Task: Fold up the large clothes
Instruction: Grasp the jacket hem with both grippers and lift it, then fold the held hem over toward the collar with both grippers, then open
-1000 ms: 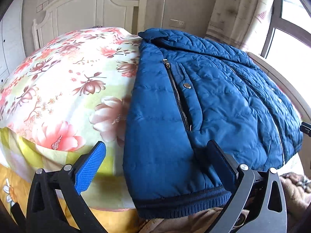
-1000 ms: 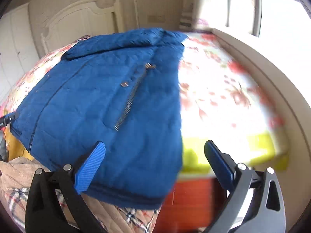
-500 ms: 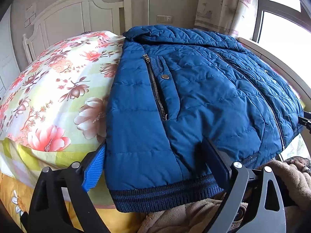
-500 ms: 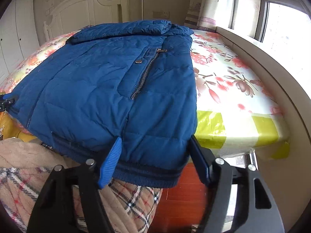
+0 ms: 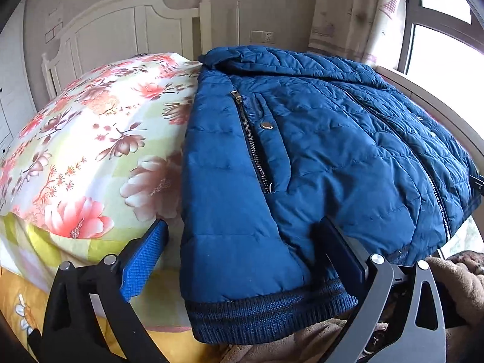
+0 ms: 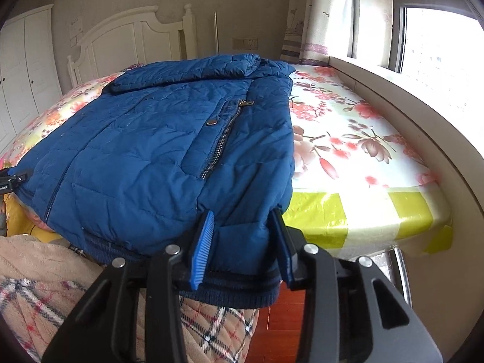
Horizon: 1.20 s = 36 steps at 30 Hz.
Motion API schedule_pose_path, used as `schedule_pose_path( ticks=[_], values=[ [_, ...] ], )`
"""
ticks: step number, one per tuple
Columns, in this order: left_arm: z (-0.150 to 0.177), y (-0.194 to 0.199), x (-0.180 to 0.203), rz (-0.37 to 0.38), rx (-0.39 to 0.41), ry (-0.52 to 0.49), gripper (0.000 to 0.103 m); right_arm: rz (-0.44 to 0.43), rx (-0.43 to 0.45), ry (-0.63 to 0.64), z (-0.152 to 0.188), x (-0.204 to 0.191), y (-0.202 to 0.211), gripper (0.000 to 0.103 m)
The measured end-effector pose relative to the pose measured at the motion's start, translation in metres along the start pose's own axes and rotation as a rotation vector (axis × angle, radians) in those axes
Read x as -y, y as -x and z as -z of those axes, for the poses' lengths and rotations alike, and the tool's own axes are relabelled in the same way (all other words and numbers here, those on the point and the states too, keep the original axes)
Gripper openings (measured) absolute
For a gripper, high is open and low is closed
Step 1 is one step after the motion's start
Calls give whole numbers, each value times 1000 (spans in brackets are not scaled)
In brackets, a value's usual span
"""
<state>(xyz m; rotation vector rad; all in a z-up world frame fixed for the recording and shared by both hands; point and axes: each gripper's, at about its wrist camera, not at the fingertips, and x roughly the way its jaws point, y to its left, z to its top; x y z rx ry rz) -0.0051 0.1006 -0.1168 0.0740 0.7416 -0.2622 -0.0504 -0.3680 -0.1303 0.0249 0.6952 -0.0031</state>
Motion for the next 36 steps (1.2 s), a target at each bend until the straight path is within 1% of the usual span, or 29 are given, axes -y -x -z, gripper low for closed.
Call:
schedule_pose_path(
  ticks=[1,2,3,4,5,6,8,11,13,16,17,18,19,20,21,22,23,24,26,27,28,30,31,32,33,34,35,36],
  values=[
    [-1,4,1,48,10,-3,65,-18,4,6,0,0,1,22],
    [-3,7,3,86,7,-9,43,-32,7,-2,0,0,2,19],
    [-4,11,7,107,11,-11,34,-54,11,-14,0,2,3,15],
    [-4,16,9,105,26,-27,26,-87,17,-30,1,6,7,13],
    [-4,23,12,103,41,-45,23,-118,21,-35,2,8,12,12],
    [-4,29,12,106,52,-48,22,-138,23,-34,2,8,17,12],
    [-4,57,8,131,92,-33,22,-207,58,-20,1,8,42,12],
    [-4,104,3,140,169,-35,22,-310,168,24,-4,4,96,11],
    [-8,137,-3,172,224,-10,22,-354,268,26,-13,5,137,11],
    [-18,178,-12,212,327,27,22,-365,406,43,-31,4,180,11],
    [-24,188,-17,233,365,50,22,-363,435,48,-37,4,187,11],
    [-30,191,-21,246,380,64,22,-365,461,47,-47,4,191,11],
    [-42,191,-27,273,403,95,22,-371,479,41,-59,4,189,11],
    [-51,189,-32,285,408,110,22,-361,487,39,-73,3,183,11],
    [-65,182,-36,298,408,125,22,-347,487,42,-84,2,177,11],
    [-83,171,-38,311,402,138,22,-329,477,39,-107,2,160,11],
    [-104,156,-39,328,390,150,23,-330,458,21,-127,4,142,11],
    [-122,142,-41,342,366,165,23,-325,436,2,-148,8,123,11],
    [-167,102,-45,368,296,225,23,-276,386,-25,-191,13,77,11],
    [-192,78,-46,355,265,235,24,-265,362,-54,-206,18,55,11],
    [-211,58,-48,344,235,245,25,-261,329,-100,-223,25,30,12],
    [-247,6,-59,358,151,303,26,-240,193,-201,-256,45,-39,13],
    [-263,-27,-67,374,85,351,28,-254,132,-270,-264,56,-72,16],
    [-274,-56,-76,393,27,402,29,-274,80,-348,-265,66,-102,20],
    [-280,-80,-85,404,-17,451,29,-273,47,-410,-265,73,-122,35],
    [-284,-105,-97,412,-58,511,29,-258,29,-489,-261,86,-142,69],
    [-284,-123,-109,420,-82,560,29,-268,41,-523,-256,94,-151,76],
    [-283,-134,-121,425,-90,602,29,-277,47,-538,-252,100,-156,76]
  ],
)
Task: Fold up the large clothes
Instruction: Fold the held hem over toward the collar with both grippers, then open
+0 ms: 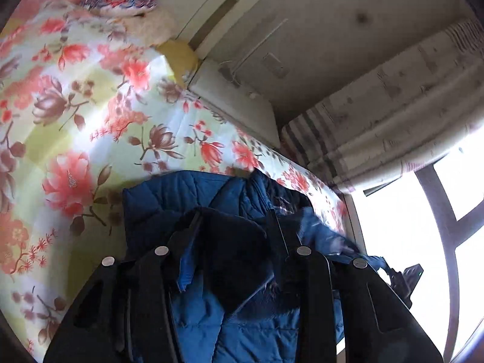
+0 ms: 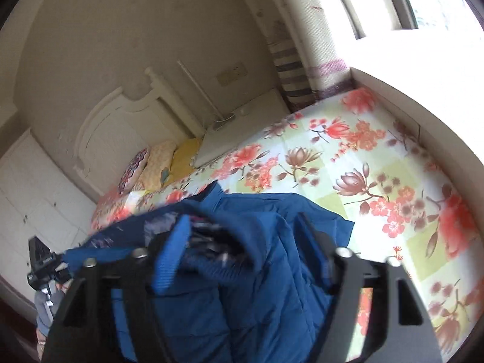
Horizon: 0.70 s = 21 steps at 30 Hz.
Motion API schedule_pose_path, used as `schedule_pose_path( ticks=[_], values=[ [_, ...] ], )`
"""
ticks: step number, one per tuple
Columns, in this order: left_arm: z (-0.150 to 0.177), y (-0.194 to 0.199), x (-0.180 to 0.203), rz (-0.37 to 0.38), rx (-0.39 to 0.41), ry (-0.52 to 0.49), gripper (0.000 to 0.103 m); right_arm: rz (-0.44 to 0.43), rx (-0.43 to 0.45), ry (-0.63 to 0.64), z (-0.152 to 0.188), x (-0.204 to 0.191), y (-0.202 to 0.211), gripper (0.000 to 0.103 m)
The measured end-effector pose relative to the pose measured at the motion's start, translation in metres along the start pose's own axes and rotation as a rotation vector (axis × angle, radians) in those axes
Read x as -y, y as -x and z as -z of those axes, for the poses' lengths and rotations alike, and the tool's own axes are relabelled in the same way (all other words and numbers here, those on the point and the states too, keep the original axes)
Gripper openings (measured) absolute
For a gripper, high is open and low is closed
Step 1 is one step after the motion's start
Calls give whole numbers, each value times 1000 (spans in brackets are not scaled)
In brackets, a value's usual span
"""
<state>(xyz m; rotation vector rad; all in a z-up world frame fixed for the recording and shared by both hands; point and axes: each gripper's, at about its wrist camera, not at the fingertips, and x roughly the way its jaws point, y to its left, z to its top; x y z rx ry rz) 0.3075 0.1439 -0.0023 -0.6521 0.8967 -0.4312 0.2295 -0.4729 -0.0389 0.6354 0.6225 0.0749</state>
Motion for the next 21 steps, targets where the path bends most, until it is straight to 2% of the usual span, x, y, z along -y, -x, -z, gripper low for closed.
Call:
schedule_pose_path(
  ticks=[1,3,5,6,11,15,16,18,19,21],
  values=[
    [-9,-2,-15,-2,23,35,29,12,3,3,-1,7,-3,76],
    [-23,3,-34,-76,75,27,30,92,4,77,-3,10,-5,76],
    [-29,9,-38,-165,108,-56,30,145,-17,174,-6,10,-13,76],
    [-31,8,-35,-184,105,-101,30,154,-48,225,-5,8,-18,76],
    [0,-22,-2,-141,-50,-407,30,174,-164,451,10,-25,-42,76],
    [21,-44,11,-169,-128,-524,30,154,-245,531,11,-48,-66,76],
    [23,-49,11,-174,-139,-537,34,154,-264,540,13,-51,-70,76],
    [21,-51,7,-148,-151,-526,68,165,-300,559,16,-55,-81,76],
    [21,-49,5,-108,-145,-516,95,169,-310,557,16,-52,-87,76],
    [20,-48,7,-102,-142,-524,97,149,-315,529,16,-43,-92,76]
  ],
)
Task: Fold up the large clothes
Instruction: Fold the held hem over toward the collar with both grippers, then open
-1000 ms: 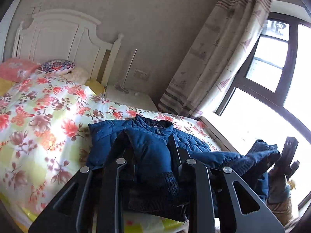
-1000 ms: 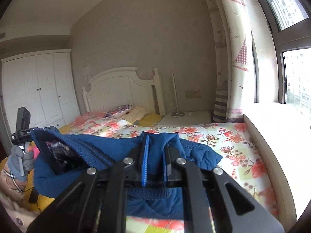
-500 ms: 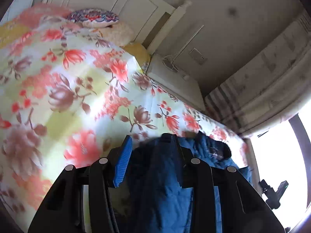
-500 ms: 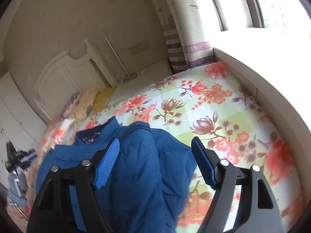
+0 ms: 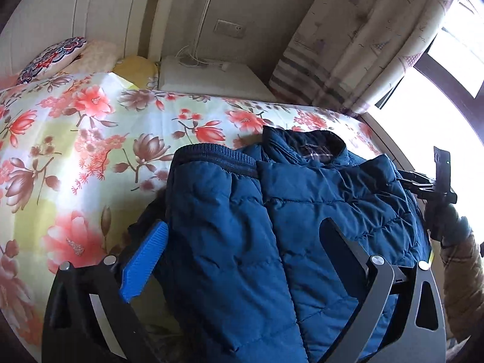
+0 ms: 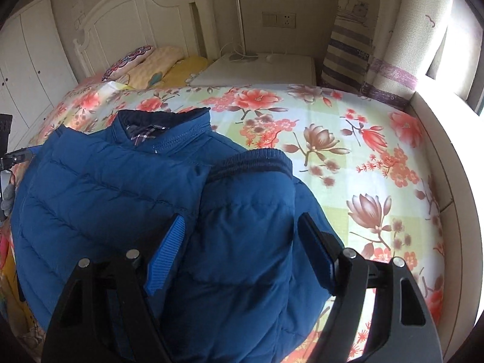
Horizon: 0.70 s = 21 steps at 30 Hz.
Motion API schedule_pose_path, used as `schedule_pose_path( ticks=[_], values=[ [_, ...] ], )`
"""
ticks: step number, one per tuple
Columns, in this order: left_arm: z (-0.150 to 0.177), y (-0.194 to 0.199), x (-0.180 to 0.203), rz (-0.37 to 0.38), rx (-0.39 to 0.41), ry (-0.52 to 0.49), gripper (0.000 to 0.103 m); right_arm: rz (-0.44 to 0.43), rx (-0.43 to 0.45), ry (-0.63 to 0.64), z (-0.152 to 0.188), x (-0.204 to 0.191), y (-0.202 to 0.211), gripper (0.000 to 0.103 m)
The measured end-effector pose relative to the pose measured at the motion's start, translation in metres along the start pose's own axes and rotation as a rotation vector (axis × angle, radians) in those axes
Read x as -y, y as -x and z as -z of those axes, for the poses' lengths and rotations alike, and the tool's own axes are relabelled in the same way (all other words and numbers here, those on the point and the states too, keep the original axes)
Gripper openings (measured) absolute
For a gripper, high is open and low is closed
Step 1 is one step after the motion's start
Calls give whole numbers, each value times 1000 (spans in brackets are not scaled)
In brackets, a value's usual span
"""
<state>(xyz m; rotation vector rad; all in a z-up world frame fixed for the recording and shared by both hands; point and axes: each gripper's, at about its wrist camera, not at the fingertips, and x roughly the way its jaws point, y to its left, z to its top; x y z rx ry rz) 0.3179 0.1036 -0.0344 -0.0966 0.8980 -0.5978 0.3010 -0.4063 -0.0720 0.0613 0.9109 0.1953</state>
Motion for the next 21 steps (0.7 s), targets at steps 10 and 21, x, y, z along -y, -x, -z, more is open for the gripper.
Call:
schedule_pose_path(
  ticks=[10,21],
  values=[
    [-17,-32,-7,-49,-43,-5,82,-51,5,-46,1,6,-5,75],
    [-54,60,31,-79,210,-77,11,-24,329,17,-47,-23,123,5]
  ],
)
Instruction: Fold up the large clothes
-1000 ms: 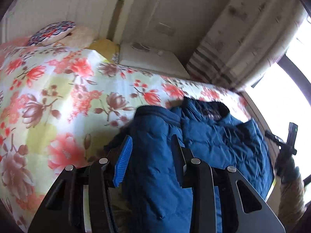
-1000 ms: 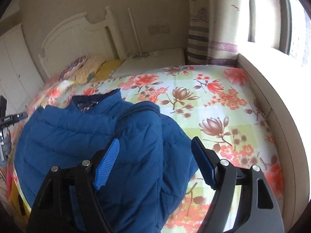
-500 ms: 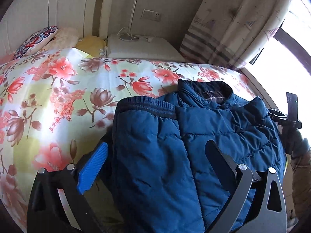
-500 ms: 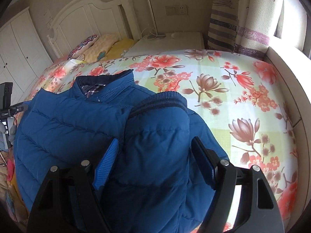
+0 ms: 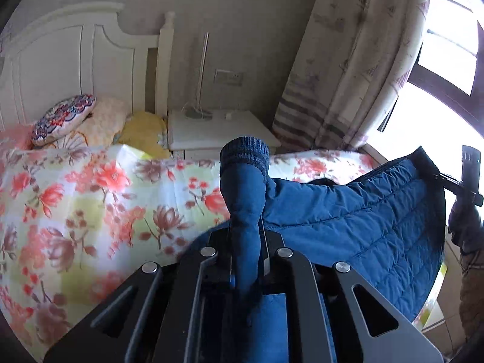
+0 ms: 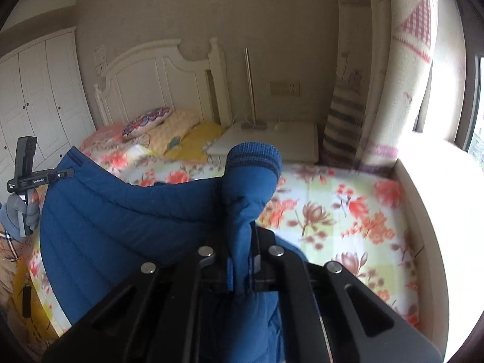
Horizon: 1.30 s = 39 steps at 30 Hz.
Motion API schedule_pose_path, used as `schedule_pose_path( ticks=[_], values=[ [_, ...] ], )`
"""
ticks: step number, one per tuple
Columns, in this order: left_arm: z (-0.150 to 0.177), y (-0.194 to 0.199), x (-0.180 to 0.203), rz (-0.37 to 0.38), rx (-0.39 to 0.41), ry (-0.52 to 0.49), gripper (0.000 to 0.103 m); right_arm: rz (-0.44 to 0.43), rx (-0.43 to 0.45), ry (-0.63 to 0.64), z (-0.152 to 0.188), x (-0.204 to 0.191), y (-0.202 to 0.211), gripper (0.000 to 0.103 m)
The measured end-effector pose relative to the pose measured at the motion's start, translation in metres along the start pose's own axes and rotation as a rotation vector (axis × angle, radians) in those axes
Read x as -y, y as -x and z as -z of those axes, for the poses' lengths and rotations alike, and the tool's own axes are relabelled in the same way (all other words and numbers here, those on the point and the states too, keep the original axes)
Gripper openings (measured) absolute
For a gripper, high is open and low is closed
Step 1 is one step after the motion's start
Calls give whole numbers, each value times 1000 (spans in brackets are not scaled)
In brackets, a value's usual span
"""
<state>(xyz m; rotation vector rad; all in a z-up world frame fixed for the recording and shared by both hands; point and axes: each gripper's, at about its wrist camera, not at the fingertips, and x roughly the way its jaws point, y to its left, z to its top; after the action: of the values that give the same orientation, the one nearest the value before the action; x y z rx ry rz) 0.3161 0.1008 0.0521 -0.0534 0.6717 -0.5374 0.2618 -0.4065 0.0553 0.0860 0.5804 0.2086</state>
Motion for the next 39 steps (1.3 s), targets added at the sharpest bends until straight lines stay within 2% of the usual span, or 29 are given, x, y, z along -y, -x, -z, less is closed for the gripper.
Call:
schedule_pose_path(
  ticks=[1,3,5,7,9,10,11,12,14,15,16,17,19,21,22,23,24,27,29,32,35,39],
  values=[
    [-11,-3,-2,-7,-7,10,11,19,-5,-8,-14,4,-6,5],
    [-34,-33,-15,-44,-73,60,11,60,-48,-38,-29,14,-34,5],
    [-39,-73,-32,-77,-137,119,12,94,-133,-99,-27,30,-81,6],
    [-28,-116,-44,-105,-186,170,12,162,-233,-127,-7,41,-128,6],
    [2,-160,-46,-181,-246,161,12,200,-351,-162,31,50,-172,7],
    [13,-172,-46,-195,-265,150,17,194,-373,-178,46,53,-183,11],
    [22,-178,-46,-205,-258,149,19,180,-350,-206,54,56,-184,12],
    [23,-176,-47,-207,-242,153,19,168,-329,-224,55,59,-181,12],
    [23,-172,-55,-203,-227,179,29,154,-319,-261,57,67,-177,19],
    [24,-172,-59,-195,-228,195,31,149,-322,-289,57,72,-175,32],
    [25,-170,-65,-173,-226,226,33,146,-327,-318,58,78,-173,54],
    [24,-166,-68,-158,-218,247,36,141,-325,-345,58,83,-165,61],
    [23,-143,-71,-122,-155,279,38,56,-268,-353,58,88,-134,67],
    [28,-93,-75,-59,-51,293,63,29,-177,-297,63,90,-76,74],
    [34,-70,-75,-61,-8,279,95,27,-148,-262,65,90,-54,79],
    [42,-46,-74,-75,41,257,99,22,-116,-207,75,87,-22,80],
    [53,-23,-72,-74,75,226,99,12,-98,-159,89,83,6,81],
    [96,25,-65,-67,38,159,99,-1,-126,-94,138,75,54,84],
    [131,45,-55,-61,-16,127,99,-27,-166,-84,171,65,67,84],
    [172,53,-33,-46,-91,68,99,-74,-186,-55,205,40,72,84],
    [197,48,-16,-41,-137,29,99,-107,-184,-15,215,18,60,84],
    [208,37,-10,-15,-150,41,99,-151,-178,9,209,7,46,81]
  ],
)
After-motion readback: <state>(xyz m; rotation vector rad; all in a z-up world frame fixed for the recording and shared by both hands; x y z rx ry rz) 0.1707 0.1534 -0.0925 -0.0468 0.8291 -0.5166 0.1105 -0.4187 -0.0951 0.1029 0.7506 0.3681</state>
